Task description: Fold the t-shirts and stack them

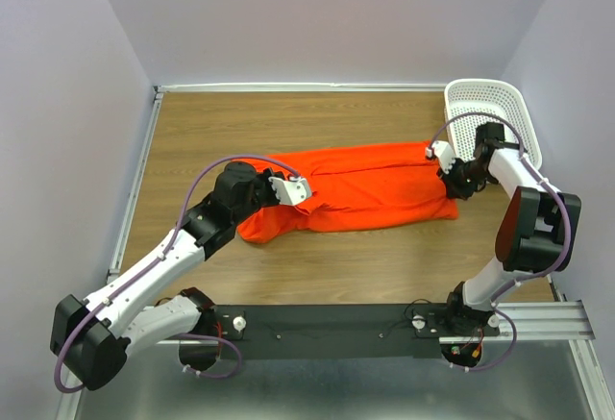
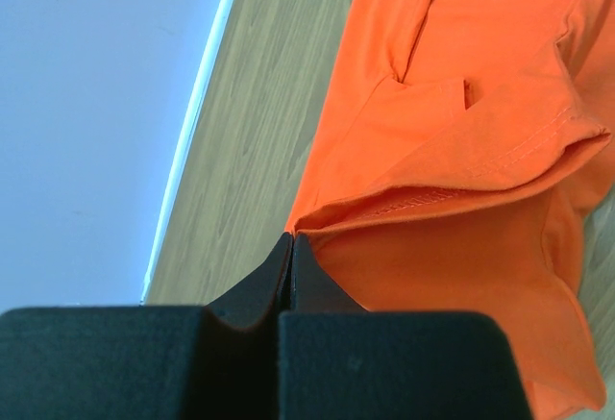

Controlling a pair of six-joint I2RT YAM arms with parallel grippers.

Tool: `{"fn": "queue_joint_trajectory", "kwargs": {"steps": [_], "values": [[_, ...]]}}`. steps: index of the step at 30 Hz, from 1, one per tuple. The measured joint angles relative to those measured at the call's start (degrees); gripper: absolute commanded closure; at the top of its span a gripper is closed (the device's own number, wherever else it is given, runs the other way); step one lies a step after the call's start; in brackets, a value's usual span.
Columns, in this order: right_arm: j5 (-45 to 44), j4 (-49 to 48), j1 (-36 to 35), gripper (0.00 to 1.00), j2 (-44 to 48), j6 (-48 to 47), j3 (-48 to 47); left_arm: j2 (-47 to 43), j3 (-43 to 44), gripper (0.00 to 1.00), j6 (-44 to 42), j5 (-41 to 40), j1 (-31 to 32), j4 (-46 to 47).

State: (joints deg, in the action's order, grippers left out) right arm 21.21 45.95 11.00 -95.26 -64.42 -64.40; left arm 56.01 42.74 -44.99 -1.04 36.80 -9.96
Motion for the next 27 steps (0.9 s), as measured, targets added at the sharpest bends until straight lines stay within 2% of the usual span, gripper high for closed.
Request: {"fn": "queue_joint_trajectory", "kwargs": {"steps": [27], "values": [[0.8,-2.8,0.0,0.93,-6.5,4.7,-4.3,-0.8,0.0,1.0,0.4,-2.4,-0.7,0.0]]}}
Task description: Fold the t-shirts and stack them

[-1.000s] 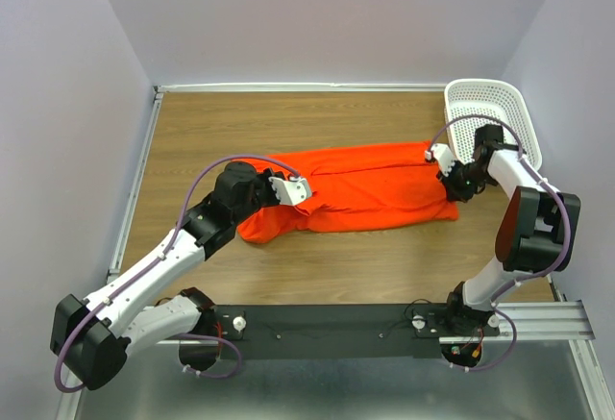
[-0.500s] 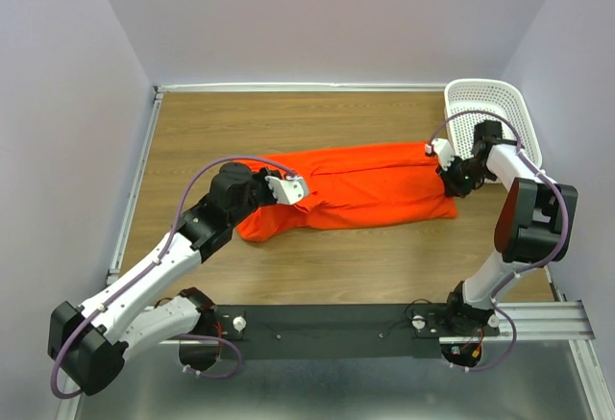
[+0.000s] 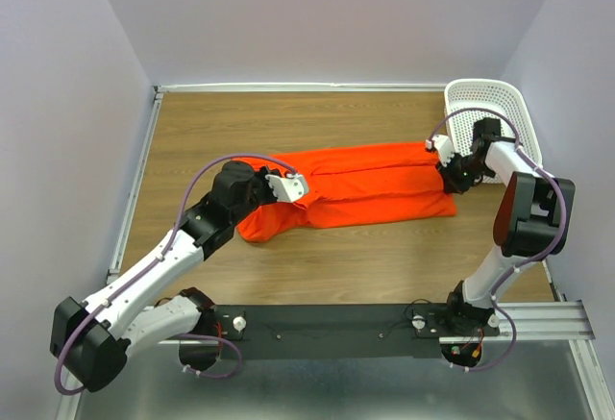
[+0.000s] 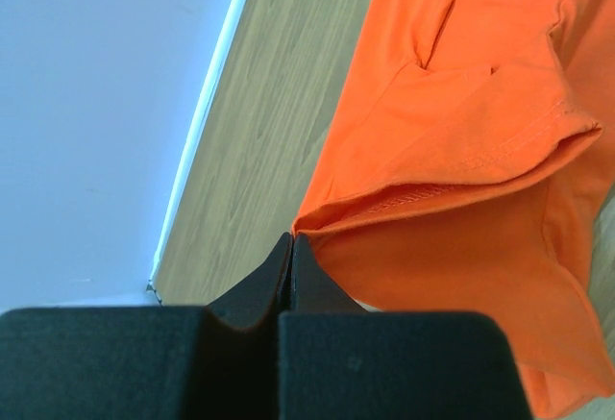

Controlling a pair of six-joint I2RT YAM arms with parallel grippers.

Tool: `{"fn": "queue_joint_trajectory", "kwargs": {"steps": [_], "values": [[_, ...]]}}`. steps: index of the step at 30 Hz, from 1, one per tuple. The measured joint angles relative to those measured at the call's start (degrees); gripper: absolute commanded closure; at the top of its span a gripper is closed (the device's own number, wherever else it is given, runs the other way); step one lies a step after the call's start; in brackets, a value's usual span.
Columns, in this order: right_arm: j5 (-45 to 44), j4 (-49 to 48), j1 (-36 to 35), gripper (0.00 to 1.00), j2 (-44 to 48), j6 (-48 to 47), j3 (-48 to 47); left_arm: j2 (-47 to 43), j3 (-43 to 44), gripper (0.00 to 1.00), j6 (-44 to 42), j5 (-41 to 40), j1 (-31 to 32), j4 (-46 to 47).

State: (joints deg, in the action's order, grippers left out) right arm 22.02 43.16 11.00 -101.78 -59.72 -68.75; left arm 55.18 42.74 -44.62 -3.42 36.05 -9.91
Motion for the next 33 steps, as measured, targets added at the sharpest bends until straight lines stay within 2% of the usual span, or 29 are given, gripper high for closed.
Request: {"fn": "queue_joint_trajectory", "kwargs": {"steps": [26,29,31,33], "values": [[1.7,-0.3,0.0,0.89,-1.5,1.4,-2.7,1.2,0.0,1.0,-0.1,0.0,-0.1,0.0],[1.7,-0.3,0.0,0.8,-1.6,1.4,-2.7,1.2,0.0,1.0,-0.1,0.0,-0.1,0.0],[1.7,-0.3,0.0,0.64,-1.7,1.6,-2.7,1.2,0.0,1.0,-0.1,0.0,-0.1,0.0],[2.0,-0.3,0.0,0.56,-1.7,1.8,-2.7,1.2,0.0,1.0,-0.1,0.0,-0.1,0.0]]}}
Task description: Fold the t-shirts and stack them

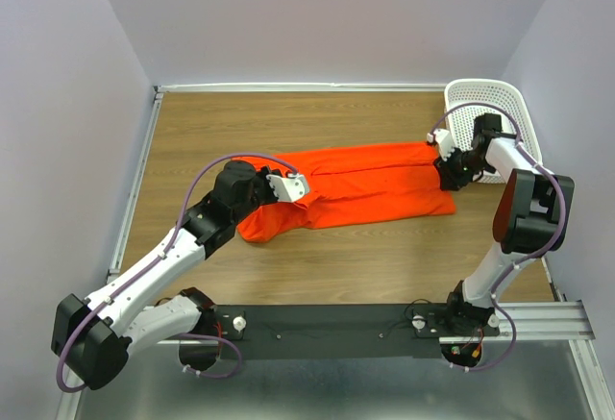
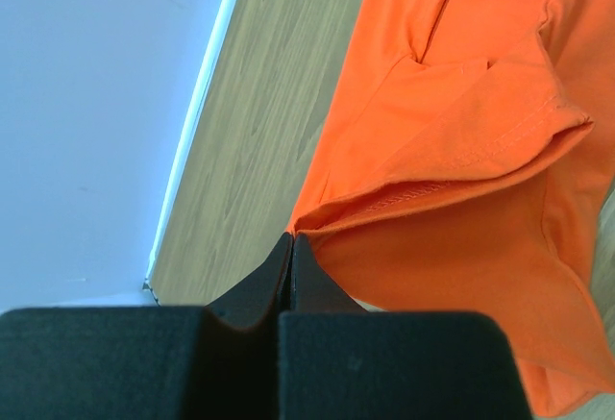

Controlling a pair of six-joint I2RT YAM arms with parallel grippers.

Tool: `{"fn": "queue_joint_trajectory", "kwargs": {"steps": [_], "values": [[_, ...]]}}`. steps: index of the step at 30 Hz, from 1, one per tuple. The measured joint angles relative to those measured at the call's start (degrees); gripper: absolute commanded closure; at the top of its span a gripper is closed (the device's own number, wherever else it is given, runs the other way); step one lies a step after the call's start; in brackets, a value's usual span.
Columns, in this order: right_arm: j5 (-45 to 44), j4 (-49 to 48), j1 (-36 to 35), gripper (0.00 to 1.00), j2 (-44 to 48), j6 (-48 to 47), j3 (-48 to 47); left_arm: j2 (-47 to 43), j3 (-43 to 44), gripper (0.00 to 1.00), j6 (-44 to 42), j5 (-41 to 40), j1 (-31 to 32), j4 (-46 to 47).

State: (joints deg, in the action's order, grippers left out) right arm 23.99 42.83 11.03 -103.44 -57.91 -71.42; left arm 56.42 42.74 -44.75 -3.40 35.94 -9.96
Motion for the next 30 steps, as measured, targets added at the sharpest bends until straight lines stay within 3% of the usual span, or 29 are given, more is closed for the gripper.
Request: {"fn": "queue_joint_trajectory", "kwargs": {"steps": [4,9,21,30], "values": [[1.9,0.0,0.1,0.49,0.5,1.6,0.0,0.2,0.0,1.0,-0.1,0.0,0.0,0.0],[6.3,0.1,0.2,0.48,4.0,4.0,0.0,1.9,1.0,1.0,-1.2,0.3,0.0,-0.1],[27.4,0.7,0.2,0.45,21.2,9.9,7.1,10.6,6.6,1.0,-6.1,0.6,0.0,-0.1],[31.7,0.8,0.2,0.45,24.4,10.5,10.6,18.0,11.0,1.0,-10.2,0.6,-0.5,-0.6]]}}
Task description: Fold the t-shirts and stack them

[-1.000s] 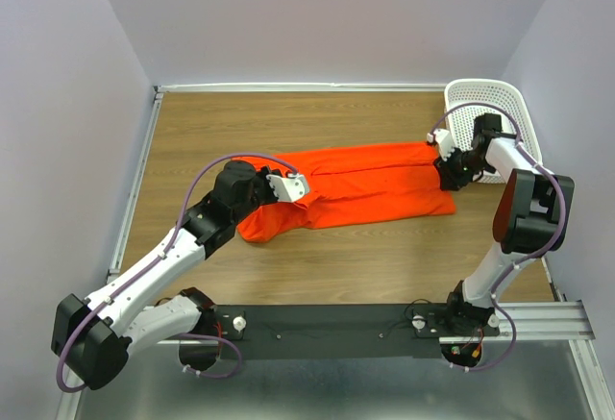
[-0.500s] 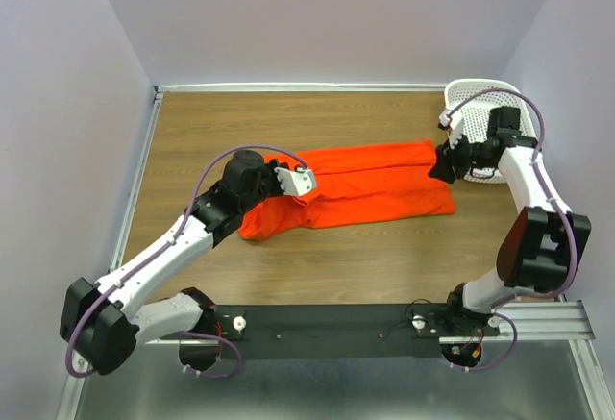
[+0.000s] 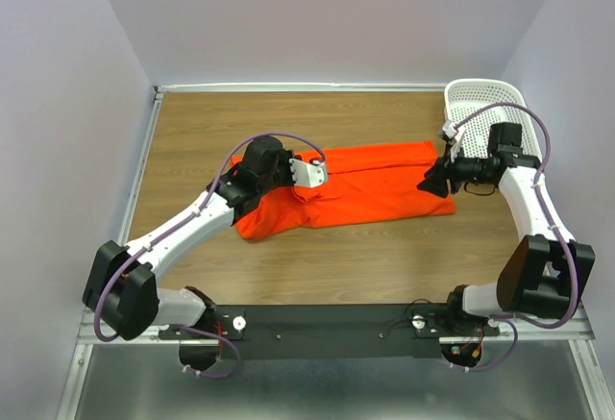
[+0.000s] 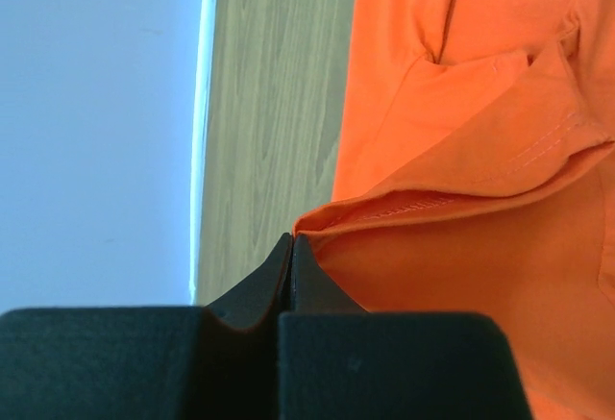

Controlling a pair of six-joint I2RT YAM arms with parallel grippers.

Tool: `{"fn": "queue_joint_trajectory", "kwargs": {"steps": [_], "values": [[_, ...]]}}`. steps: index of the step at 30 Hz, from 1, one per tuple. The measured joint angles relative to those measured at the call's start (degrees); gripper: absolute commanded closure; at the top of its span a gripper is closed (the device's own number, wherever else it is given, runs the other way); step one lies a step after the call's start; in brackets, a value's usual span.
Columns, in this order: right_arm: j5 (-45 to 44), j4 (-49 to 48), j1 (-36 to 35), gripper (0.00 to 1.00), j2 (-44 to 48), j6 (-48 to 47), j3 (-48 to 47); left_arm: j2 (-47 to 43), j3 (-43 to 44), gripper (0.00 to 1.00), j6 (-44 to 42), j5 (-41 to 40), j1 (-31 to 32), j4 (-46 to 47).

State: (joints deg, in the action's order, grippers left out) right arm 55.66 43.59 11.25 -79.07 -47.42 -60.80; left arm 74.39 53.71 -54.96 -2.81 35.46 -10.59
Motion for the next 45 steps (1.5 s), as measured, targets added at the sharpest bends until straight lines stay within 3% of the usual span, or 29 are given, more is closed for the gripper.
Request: {"fn": "queue_joint_trajectory", "kwargs": {"steps": [36,45], "values": [[1.5,0.0,0.0,0.44,-1.9,-0.6,2.7,8.7,3.6,1.0,-15.9,-0.2,-2.0,5.0],[1.7,0.0,0.0,0.44,-2.0,-0.7,2.7,11.8,3.6,1.0,-19.9,3.5,-3.7,7.1]]}}
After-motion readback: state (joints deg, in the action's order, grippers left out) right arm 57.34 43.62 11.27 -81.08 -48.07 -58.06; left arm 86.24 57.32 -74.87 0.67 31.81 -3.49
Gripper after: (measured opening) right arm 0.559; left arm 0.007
